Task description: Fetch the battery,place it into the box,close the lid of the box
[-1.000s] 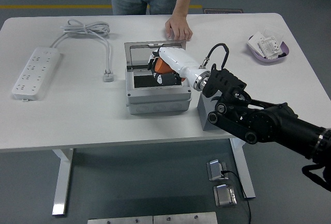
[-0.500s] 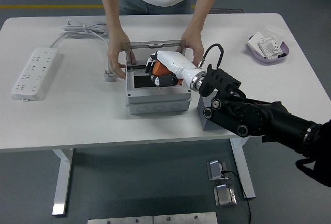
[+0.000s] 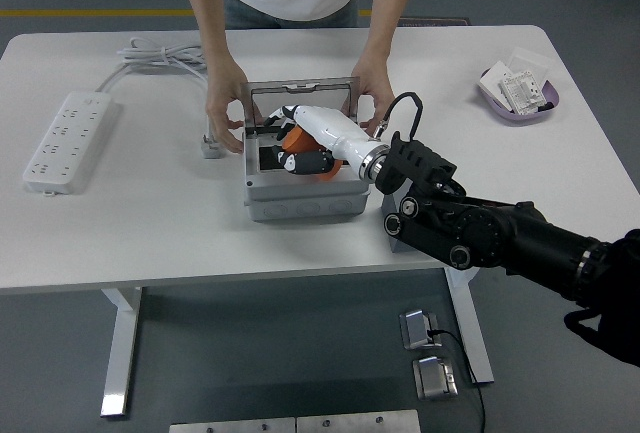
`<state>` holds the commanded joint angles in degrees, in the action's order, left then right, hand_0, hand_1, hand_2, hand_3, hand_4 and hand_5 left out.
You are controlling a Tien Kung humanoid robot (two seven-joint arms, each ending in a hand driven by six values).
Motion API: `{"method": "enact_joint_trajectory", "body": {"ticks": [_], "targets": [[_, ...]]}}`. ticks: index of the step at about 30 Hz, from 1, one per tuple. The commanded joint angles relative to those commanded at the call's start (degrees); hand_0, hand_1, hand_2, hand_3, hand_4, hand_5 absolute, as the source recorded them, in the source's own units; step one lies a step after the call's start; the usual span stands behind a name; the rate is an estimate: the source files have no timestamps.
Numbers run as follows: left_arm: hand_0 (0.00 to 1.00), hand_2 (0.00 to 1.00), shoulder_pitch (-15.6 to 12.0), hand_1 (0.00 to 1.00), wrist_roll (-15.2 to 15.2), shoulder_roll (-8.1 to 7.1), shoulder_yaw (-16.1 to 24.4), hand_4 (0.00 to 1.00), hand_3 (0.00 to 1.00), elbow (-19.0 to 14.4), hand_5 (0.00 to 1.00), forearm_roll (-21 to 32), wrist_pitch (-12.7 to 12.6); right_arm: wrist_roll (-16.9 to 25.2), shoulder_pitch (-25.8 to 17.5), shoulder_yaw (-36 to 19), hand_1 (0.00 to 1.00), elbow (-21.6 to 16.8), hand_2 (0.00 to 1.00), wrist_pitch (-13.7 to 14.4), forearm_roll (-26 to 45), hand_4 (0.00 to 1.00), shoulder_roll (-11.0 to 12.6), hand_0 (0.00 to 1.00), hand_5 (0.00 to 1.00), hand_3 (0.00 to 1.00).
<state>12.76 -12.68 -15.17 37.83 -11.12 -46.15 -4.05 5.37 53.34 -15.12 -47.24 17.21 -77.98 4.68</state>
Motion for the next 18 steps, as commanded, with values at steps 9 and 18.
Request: {"method": "enact_joint_trajectory", "body": {"ticks": [9, 18], "targets": [[0.641, 0.607, -0.18, 0.691, -0.04, -0.04, -0.13, 0.645, 0.595, -0.01, 0.099, -0.25, 0.0, 1.27, -1.42, -0.1, 0.601, -0.07, 0.672, 1.22, 2.03, 0.919, 0.55, 0.599, 0.644, 0.816], [0.641, 0.604, -0.45, 0.691, -0.03, -0.03, -0.73, 0.627, 0.593, -0.01, 0.081, 0.25, 0.16, 0.95, -1.97, -1.25, 0.581, -1.11, 0.66, 1.1, 1.06, 0.937, 1.53, 0.596, 0.666, 0.799]]}}
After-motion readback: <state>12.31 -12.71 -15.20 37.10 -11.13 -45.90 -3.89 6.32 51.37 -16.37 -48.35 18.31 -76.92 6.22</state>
